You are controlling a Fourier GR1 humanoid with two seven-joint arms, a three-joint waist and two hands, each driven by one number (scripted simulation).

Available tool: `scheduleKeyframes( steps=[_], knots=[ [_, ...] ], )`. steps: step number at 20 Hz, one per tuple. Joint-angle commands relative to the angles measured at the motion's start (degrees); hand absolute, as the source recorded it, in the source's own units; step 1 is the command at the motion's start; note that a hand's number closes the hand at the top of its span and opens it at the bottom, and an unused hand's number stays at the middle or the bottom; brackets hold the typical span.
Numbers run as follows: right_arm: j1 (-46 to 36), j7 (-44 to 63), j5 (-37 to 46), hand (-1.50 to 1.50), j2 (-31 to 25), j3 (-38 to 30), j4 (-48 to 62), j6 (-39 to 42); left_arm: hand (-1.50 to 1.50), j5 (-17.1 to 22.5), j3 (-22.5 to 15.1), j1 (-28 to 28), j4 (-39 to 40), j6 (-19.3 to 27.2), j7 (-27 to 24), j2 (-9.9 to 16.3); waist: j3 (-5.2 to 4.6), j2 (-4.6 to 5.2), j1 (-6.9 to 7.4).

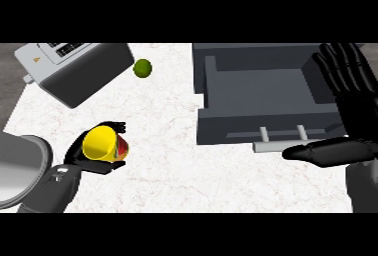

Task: Pick up the cup, place it into the drawer and close the drawer

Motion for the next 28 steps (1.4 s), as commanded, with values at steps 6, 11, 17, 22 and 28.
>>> scheduleKeyframes(
  steps=[6,11,17,22,28],
  knots=[
    [0.37,-0.87,0.11,-1.5,-0.89,-0.77,1.06,0.79,1.5,-0.63,1.4,0.29,-3.98,10.12,-15.6,-1.47,0.11,-0.07,0.42],
    [-0.44,1.55,-0.92,-1.5,-1.8,-2.3,0.03,0.23,1.5,7.02,9.97,2.28,-4.56,19.63,-15.57,-4.96,0.2,-0.62,1.61],
    [2.39,-1.09,-0.94,-1.5,-1.26,-2.31,0.95,1.28,1.5,10.44,13.13,1.41,-6.23,17.72,-18.34,-8.32,0.3,-0.69,1.64],
    [0.26,3.06,-1.92,-1.5,-2.81,-3.49,-1.67,0.66,1.5,9.27,9.52,-4.86,-13.72,18.42,-7.82,-8.95,0.44,-1.38,2.56],
    [3.3,0.25,-0.52,-1.5,-2.26,-3.36,-1.06,1.04,1.5,9.18,5.77,-10.69,-24.32,22.88,2.28,-14.49,0.5,-1.6,3.1]
  ],
)
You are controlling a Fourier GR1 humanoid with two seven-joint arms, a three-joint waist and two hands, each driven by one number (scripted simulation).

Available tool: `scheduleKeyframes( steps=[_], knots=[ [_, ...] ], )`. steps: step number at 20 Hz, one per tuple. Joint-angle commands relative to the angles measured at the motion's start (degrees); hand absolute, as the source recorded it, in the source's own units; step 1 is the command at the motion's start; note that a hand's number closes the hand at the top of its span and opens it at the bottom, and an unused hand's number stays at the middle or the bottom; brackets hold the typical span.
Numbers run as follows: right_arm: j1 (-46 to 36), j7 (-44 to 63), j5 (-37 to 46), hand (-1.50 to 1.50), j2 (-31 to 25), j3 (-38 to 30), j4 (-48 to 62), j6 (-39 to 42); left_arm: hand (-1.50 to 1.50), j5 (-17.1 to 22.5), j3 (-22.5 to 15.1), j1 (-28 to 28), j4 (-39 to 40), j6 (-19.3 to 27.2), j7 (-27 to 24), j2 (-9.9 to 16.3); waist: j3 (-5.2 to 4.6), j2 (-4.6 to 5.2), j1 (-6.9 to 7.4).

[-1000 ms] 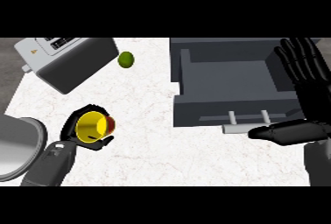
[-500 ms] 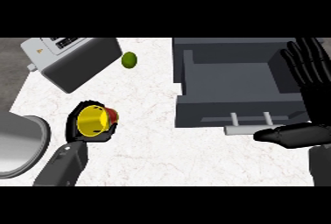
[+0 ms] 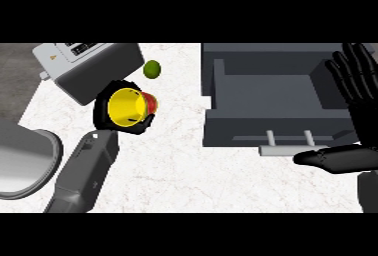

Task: Pick up the cup, place it into the drawer and close the drawer

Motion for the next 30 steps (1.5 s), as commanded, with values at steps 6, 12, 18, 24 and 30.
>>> scheduleKeyframes(
  steps=[6,12,18,24,30],
  knots=[
    [-2.05,0.65,1.28,-1.5,0.23,-0.32,1.69,-1.55,1.5,1.65,-6.46,-11.91,-13.96,6.38,20.3,-4.73,0.01,-0.1,0.09],
    [0.11,-4.71,1.04,-1.5,-0.67,-1.45,4.7,1.21,1.5,1.5,-10.7,-20.56,-17.17,13.13,32.2,-4.7,0.03,0.19,-0.3],
    [-2.49,0.25,1.37,-1.5,0.68,0.73,0.68,-1.07,1.5,5.49,-15.8,-31.55,-6.93,23.45,37.8,-4.82,-0.01,0.55,-1.92],
    [-3.75,-1.41,-0.15,-1.5,-0.25,-0.2,3.17,0.86,1.5,9.53,-21.23,-39.33,4.6,28.83,41.64,-4.83,0.05,1.12,-3.93],
    [-5.21,-1.64,-1.35,-1.5,-0.46,-0.13,3.64,1.87,1.5,11.56,-27.65,-40.29,11.52,25.82,43.87,-4.83,0.11,1.68,-6.77]
  ],
)
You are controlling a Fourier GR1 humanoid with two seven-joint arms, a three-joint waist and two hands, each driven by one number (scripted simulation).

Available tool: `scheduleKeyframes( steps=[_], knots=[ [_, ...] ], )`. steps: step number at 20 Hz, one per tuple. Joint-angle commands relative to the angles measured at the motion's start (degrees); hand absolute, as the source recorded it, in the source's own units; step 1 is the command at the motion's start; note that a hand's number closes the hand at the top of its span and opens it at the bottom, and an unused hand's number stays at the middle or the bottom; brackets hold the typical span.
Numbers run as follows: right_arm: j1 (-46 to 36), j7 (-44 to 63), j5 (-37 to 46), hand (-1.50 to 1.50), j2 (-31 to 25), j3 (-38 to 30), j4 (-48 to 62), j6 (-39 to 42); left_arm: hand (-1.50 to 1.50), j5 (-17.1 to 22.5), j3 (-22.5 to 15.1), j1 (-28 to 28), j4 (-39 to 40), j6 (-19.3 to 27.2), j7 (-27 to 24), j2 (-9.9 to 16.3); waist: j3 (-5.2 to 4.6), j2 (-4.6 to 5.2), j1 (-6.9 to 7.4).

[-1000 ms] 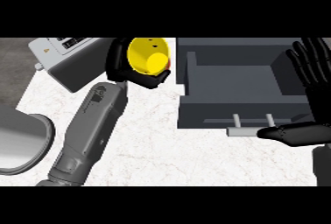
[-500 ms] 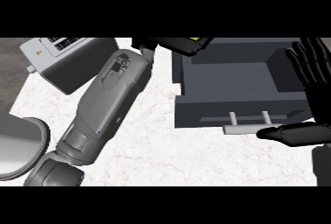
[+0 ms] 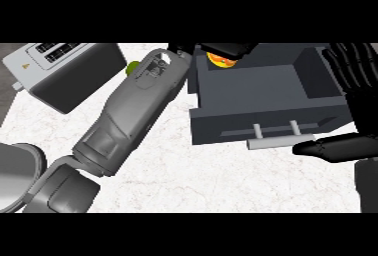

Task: Pick up the cup, place it into the drawer and close the drawer

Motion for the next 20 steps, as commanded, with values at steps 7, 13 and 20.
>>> scheduleKeyframes(
  steps=[7,13,20],
  knots=[
    [-2.08,-1.84,1.15,-1.5,3.17,4.27,0.63,0.02,1.5,3.35,-10.0,2.16,6.59,-3.93,1.82,-0.01,0.05,1.3,-5.42],
    [-5.33,-1.94,-0.96,-1.5,2.44,4.61,3.09,2.57,-1.5,7.73,-10.27,3.85,4.47,-4.11,-2.36,-0.01,-0.01,1.95,-6.26],
    [-5.79,-0.92,-8.98,1.5,3.31,13.32,2.9,15.09,-1.5,16.42,-7.46,4.67,-0.83,-5.84,-8.68,-0.01,-0.09,1.8,-6.86]
  ],
)
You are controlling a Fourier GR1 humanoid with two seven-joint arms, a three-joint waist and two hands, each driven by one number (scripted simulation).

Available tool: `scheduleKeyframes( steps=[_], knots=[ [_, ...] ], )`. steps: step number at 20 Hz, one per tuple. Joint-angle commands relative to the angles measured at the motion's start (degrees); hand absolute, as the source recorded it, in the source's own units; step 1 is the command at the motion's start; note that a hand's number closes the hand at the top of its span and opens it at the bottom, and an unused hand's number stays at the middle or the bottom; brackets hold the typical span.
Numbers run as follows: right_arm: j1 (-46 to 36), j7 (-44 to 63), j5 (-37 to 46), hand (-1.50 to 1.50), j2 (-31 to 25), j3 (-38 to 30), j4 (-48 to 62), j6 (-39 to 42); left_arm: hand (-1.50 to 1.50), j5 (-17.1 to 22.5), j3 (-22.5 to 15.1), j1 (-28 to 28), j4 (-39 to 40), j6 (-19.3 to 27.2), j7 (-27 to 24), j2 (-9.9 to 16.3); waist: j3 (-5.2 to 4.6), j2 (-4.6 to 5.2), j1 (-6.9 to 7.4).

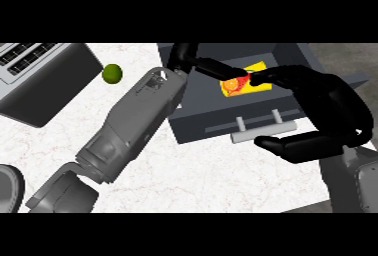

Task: Pick up the cup, place it into the drawer and close the drawer

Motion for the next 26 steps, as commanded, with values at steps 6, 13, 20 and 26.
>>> scheduleKeyframes(
  steps=[6,13,20,26],
  knots=[
    [2.82,6.37,-0.77,1.5,-9.23,9.27,-0.51,15.89,-1.5,7.88,2.59,-1.17,-2.32,2.34,-7.21,-0.01,-0.06,-1.48,2.83],
    [6.51,5.04,18.27,-1.5,-12.77,13.15,-5.17,12.22,-1.5,10.18,2.32,1.79,-0.53,3.79,-11.28,-0.01,0.0,-2.35,6.98],
    [8.1,-3.56,34.38,-1.5,-10.62,17.2,11.85,3.94,-1.5,12.33,2.19,6.98,-3.86,1.04,-14.03,-0.01,0.02,-2.63,11.61],
    [2.9,-10.42,43.28,-1.5,-7.48,22.99,30.23,-0.3,-1.5,11.66,4.26,12.33,-5.12,-3.81,-17.3,2.25,0.02,-2.52,13.96]
  ],
)
